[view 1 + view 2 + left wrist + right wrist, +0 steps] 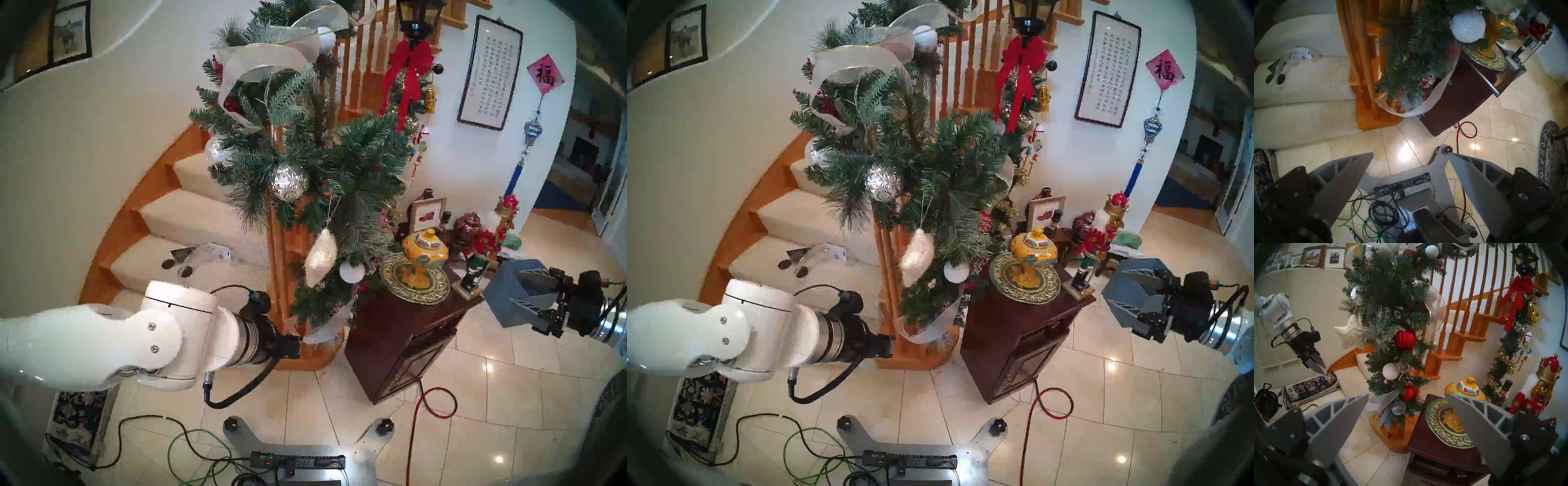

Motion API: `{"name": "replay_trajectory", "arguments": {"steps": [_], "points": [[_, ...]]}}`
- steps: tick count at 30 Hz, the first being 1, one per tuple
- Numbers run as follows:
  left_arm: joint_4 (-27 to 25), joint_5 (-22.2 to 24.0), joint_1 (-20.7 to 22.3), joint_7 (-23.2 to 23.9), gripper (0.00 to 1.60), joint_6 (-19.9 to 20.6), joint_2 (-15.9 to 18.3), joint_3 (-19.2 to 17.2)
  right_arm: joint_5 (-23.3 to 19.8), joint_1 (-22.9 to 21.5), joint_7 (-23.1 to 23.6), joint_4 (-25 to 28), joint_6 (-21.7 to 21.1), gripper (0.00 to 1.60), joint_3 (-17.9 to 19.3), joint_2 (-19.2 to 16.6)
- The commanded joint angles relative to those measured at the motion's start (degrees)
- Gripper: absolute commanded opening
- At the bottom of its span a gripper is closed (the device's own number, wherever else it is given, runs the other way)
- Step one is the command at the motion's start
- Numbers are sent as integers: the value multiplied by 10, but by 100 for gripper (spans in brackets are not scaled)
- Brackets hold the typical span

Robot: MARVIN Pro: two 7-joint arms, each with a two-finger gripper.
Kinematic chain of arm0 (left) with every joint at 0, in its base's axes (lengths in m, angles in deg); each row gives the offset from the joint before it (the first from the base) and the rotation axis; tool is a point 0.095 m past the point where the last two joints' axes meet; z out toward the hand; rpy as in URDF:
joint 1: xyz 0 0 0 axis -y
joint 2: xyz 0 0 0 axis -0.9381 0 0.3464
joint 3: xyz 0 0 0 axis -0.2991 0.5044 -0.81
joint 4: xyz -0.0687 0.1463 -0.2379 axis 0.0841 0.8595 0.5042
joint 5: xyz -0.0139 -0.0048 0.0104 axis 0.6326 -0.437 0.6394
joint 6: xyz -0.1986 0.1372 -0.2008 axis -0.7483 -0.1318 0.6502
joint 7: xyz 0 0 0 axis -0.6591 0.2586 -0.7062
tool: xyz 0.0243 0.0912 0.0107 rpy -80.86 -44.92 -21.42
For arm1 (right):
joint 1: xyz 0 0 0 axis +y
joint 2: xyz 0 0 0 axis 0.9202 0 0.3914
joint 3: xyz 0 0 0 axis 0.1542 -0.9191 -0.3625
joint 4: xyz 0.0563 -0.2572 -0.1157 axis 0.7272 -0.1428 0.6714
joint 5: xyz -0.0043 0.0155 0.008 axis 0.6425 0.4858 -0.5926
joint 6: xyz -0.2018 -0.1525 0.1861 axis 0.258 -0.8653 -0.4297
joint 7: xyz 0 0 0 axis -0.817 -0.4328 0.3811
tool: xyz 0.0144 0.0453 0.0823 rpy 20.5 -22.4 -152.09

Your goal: Hang the ornament onto the Christmas-tree-style decoration

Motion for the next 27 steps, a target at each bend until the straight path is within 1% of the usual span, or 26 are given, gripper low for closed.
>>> {"name": "replay_trajectory", "arguments": {"steps": [1,12,27], "points": [[0,-28,6,44,160,-5,12,-13,-1,-2,34,0,0,160,1,0],[0,-62,2,109,160,-17,40,-20,0,-2,36,0,0,160,1,0],[0,-116,0,193,160,-18,72,-17,1,-2,32,0,0,160,1,0]]}}
